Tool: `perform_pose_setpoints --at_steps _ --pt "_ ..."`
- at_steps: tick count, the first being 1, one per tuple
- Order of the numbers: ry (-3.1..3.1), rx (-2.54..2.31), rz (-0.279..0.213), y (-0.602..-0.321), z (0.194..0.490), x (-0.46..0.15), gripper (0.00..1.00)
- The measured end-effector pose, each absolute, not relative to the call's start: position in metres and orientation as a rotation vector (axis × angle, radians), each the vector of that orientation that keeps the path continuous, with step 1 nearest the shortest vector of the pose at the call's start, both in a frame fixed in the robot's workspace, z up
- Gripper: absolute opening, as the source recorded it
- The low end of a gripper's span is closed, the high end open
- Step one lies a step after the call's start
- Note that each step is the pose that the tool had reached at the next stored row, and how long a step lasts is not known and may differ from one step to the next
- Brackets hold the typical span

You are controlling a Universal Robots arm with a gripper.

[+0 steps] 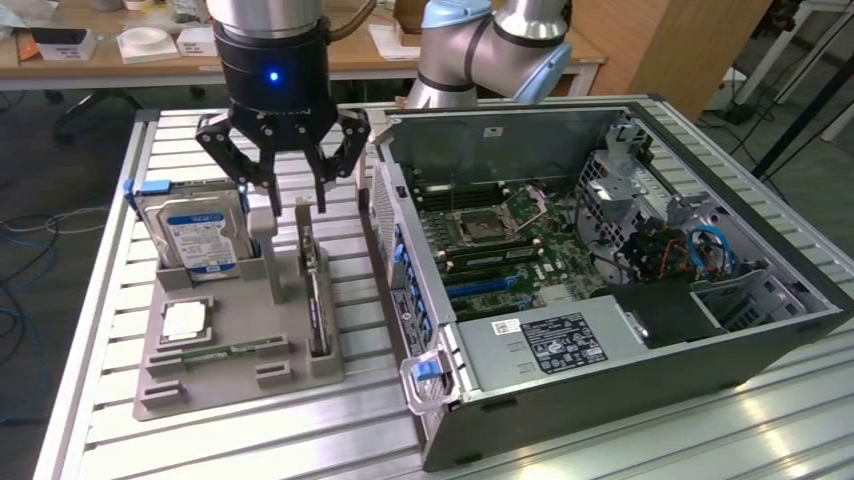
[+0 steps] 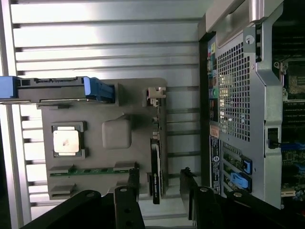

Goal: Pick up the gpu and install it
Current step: 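Pick up the gpu and move the gpu toward the slot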

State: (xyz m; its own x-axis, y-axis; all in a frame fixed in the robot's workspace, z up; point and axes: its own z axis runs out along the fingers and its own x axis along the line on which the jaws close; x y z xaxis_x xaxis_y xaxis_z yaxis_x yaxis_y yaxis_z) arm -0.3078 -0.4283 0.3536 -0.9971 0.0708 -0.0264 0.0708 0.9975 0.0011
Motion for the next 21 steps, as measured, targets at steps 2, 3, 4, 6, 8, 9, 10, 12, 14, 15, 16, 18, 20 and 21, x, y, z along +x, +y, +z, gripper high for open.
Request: perform_pose_setpoints --at_steps 2,3,4,6,8,9,10,12,14,15,16,18,20,21 --pt "3.113 0.110 0.000 -0.428 0.350 -0.308 0.47" --pt "3.113 0.110 0.000 -0.428 0.348 -0.308 0.47" --pt "3.113 0.110 0.000 -0.428 0.346 -0.308 0.47" --pt "3.113 0.110 0.000 -0.428 0.343 -0.308 0.47" --pt "3.113 0.110 0.000 -0.428 0.339 -0.308 0.47" --pt "3.113 0.110 0.000 -0.428 0.337 -0.308 0.47" --pt "3.113 0.110 0.000 -0.429 0.335 -0.308 0.47" --pt "3.113 0.110 0.000 -0.429 0.334 -0.308 0.47" --pt "3.113 0.110 0.000 -0.429 0.334 -0.308 0.47" --pt "3.113 0.110 0.000 -0.429 0.334 -0.308 0.47" --pt "3.113 0.110 0.000 -0.429 0.334 -0.308 0.47" --pt "3.113 0.110 0.000 -0.429 0.332 -0.308 0.47" --pt "3.113 0.110 0.000 -0.431 0.329 -0.308 0.47" --pt "3.113 0.110 0.000 -0.431 0.327 -0.308 0.47"
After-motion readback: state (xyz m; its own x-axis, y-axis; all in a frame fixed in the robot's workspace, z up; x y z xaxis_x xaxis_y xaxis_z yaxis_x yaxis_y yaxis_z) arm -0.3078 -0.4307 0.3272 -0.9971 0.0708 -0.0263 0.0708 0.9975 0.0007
